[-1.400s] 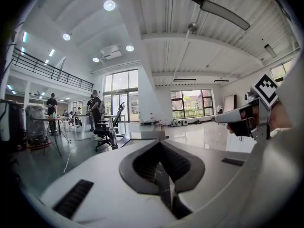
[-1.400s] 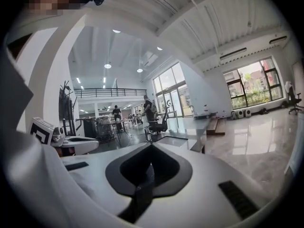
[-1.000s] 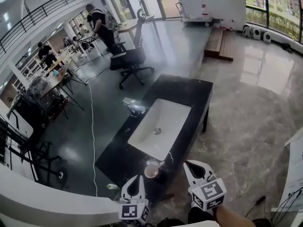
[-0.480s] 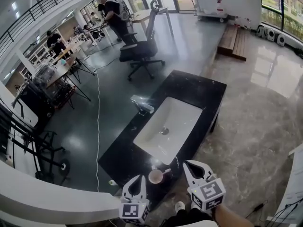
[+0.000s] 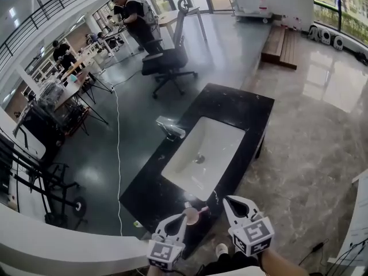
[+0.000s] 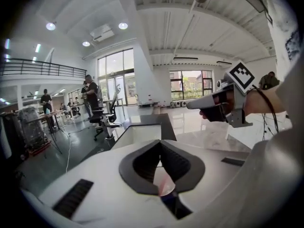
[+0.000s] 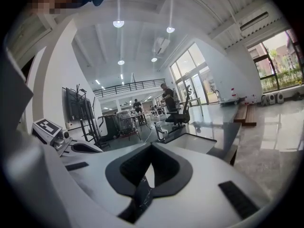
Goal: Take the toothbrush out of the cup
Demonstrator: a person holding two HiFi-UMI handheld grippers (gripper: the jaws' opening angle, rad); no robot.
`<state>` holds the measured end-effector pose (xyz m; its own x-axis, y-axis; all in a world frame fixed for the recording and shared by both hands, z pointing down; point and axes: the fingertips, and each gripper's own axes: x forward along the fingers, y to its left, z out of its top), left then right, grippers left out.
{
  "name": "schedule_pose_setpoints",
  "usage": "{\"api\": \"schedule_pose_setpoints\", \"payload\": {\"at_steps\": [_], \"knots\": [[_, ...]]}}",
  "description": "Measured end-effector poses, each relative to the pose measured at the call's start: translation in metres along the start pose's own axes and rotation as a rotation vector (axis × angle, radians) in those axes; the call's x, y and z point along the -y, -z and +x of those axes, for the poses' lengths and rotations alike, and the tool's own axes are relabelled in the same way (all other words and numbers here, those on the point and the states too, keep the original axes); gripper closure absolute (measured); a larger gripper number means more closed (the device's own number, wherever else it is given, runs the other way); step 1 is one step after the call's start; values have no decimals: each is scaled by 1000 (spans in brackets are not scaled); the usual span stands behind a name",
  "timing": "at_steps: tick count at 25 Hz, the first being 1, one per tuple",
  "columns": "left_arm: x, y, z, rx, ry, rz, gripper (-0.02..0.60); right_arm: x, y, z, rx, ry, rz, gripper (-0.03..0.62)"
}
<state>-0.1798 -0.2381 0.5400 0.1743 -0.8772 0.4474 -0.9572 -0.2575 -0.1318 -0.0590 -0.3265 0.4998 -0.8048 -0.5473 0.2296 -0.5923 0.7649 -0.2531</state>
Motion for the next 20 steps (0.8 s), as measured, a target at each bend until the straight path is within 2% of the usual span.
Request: {"api": "schedule_pose_setpoints", "payload": {"at_steps": [6, 10, 12, 20], "knots": [[14, 17, 26, -85, 137, 127, 569, 12, 3, -8, 0, 32, 24, 608], [22, 25, 40, -108, 228, 142, 530, 18, 2, -12, 4, 49, 34, 608], [25, 30, 45, -131, 256, 157, 494, 23, 1, -14, 6, 59, 39, 608], [31, 55, 61, -245, 329, 264, 488, 32, 1, -14, 13, 87, 60, 608]]}}
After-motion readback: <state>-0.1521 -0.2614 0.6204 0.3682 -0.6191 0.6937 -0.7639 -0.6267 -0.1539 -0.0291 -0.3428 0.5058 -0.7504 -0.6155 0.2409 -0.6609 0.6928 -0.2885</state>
